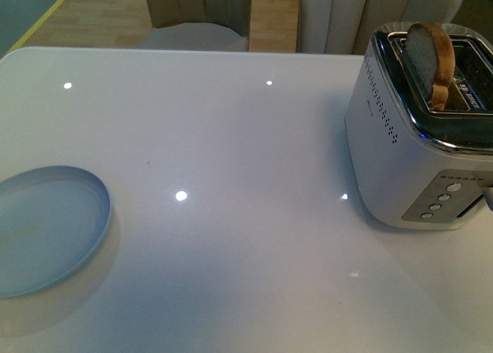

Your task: Left arm holds plate, right arm toasts bread

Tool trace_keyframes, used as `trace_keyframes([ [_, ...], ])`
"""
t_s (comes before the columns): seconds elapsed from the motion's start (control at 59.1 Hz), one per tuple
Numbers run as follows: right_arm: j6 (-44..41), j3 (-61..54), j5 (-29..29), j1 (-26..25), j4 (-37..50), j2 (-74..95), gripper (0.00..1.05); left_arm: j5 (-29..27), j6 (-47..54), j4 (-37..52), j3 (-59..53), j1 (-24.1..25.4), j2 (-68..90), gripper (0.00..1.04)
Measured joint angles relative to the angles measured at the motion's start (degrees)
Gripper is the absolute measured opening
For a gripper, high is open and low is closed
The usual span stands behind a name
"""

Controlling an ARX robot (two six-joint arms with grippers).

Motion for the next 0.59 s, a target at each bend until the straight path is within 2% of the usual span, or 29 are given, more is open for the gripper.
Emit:
trace_keyframes([
  [0.237,0.0,0.0,0.0,0.0,0.0,0.0,0.96,0.2,-0.04,0.7,0.76,-0.15,1.09,0.04],
  [0.355,0.0,0.0,0.0,0.0,0.0,0.0,0.96,-0.09,-0.02,0.74,0.76,-0.04,1.99,0.3],
  [0.592,0.0,0.0,0.0,0.0,0.0,-0.02,0.96,1.25,-0.02,0.92,0.76,0.04,1.62,0.65],
])
